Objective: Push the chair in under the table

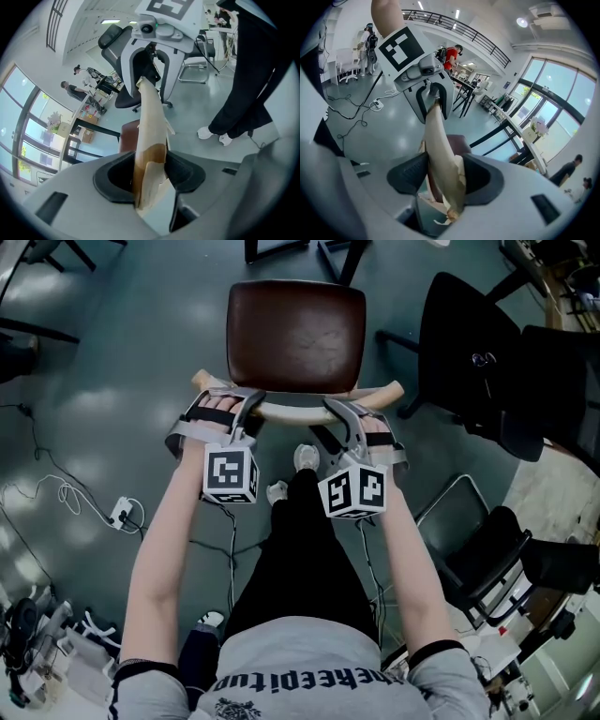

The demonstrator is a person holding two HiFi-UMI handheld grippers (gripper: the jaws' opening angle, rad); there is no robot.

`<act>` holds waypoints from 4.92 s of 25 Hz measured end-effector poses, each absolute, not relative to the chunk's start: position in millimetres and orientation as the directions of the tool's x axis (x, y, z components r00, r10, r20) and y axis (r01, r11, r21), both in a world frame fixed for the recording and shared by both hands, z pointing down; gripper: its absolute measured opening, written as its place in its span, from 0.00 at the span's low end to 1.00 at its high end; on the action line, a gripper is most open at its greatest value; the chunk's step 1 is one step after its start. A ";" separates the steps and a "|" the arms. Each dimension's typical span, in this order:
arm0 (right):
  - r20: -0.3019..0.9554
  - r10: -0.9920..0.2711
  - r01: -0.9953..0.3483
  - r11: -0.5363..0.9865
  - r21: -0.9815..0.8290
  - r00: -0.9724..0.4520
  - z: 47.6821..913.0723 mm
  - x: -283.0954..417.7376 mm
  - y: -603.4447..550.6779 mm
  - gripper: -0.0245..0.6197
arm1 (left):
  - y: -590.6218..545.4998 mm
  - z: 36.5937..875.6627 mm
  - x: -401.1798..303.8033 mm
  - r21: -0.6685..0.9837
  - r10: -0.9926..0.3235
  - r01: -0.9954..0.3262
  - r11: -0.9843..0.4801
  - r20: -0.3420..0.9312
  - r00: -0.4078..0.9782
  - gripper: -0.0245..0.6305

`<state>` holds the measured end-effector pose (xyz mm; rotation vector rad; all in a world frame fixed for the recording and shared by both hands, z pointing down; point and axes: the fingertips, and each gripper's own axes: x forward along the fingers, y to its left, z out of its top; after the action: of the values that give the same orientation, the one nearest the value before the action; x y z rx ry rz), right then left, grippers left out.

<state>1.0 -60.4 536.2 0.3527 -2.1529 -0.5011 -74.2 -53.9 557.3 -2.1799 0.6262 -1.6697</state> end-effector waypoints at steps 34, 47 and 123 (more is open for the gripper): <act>0.711 -0.414 -0.086 0.889 0.449 -0.568 536.2 -52.6 -185.9 0.42 | -171.9 550.6 -122.8 -0.445 -0.487 -0.198 -0.873 0.814 0.317 0.36; 0.717 -0.512 -0.254 0.858 0.446 -0.473 534.6 -106.8 -220.6 0.43 | -215.6 547.5 -178.3 -0.429 -0.419 -0.068 -0.901 0.817 0.396 0.36; 0.391 -0.626 -0.680 0.733 0.000 -0.674 345.2 -203.9 -233.3 0.05 | -254.2 349.1 -230.0 -0.128 -0.614 -0.615 -0.778 0.360 0.702 0.06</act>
<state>-203.9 -233.3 345.2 1.0087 -2.5692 0.2058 -230.0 -254.2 349.1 -2.8997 1.0470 -0.6131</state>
